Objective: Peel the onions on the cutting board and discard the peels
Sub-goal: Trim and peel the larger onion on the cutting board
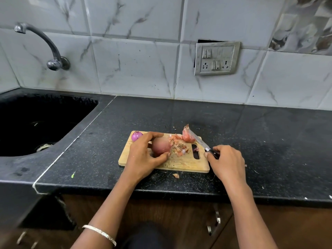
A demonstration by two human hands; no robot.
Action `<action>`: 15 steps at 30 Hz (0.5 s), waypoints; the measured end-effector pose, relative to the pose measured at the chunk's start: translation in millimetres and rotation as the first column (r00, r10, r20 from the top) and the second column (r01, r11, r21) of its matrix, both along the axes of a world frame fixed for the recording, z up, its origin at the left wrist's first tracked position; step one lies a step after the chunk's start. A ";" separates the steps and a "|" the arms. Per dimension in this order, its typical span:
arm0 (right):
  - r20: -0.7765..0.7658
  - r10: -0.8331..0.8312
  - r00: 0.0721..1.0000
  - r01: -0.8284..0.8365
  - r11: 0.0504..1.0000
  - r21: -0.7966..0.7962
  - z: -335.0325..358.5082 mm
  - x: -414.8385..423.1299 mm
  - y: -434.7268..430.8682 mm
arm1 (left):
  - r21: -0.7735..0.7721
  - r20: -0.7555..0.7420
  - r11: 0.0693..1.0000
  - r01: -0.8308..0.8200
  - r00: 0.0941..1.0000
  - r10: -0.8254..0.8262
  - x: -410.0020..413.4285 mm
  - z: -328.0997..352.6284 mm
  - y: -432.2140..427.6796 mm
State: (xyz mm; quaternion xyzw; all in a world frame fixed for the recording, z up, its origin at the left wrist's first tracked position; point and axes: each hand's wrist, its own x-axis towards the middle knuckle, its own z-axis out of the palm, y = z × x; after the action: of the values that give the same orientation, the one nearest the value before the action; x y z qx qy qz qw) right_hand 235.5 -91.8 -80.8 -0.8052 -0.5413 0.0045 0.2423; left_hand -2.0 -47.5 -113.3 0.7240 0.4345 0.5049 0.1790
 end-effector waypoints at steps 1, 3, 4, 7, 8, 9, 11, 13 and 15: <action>0.000 -0.011 1.000 0.011 1.000 0.012 -1.3 -0.1 -0.7 | 0.016 -0.009 1.000 -0.003 1.000 0.003 -0.2 -0.4 0.2; -0.035 -0.026 0.999 0.027 0.999 0.024 -2.0 -0.8 -0.8 | 0.034 -0.027 0.999 -0.002 1.000 0.003 -1.1 -0.4 -0.3; -0.057 -0.030 0.998 0.030 0.999 0.012 -1.7 -0.8 -0.2 | 0.037 -0.033 0.999 0.000 0.999 0.001 -1.6 -0.3 -0.3; -0.075 -0.041 0.996 0.037 0.998 -0.050 0.5 -0.9 1.3 | 0.033 -0.050 0.999 0.024 0.999 -0.023 -3.2 0.1 -0.1; -0.080 -0.046 0.996 0.043 0.998 -0.041 1.6 -1.1 0.4 | 0.028 -0.058 0.999 0.035 0.998 -0.033 -3.0 0.3 -0.3; -0.087 -0.052 0.995 0.051 0.999 -0.015 2.6 -1.6 -1.6 | 0.020 -0.064 0.999 0.045 0.997 -0.044 -2.6 0.4 -0.4; -0.125 -0.054 0.991 0.065 0.994 0.083 5.0 -5.2 -7.9 | -0.001 -0.068 0.998 0.061 0.996 -0.061 -2.3 0.7 0.2; -0.164 -0.024 0.986 0.060 0.973 0.224 9.5 -13.1 -17.4 | -0.007 -0.079 0.997 0.073 0.994 -0.073 -2.8 0.7 1.7; -0.168 0.069 0.983 -0.005 0.935 0.354 13.4 -24.0 -28.7 | -0.006 -0.084 0.997 0.074 0.994 -0.075 -3.1 0.1 3.2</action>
State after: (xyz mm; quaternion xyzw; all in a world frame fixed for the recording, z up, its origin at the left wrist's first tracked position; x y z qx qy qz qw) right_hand 211.6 -120.4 -67.5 -0.7347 -0.5248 -0.0158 0.4297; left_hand -5.1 -44.3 -113.2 0.7601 0.4150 0.4664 0.1802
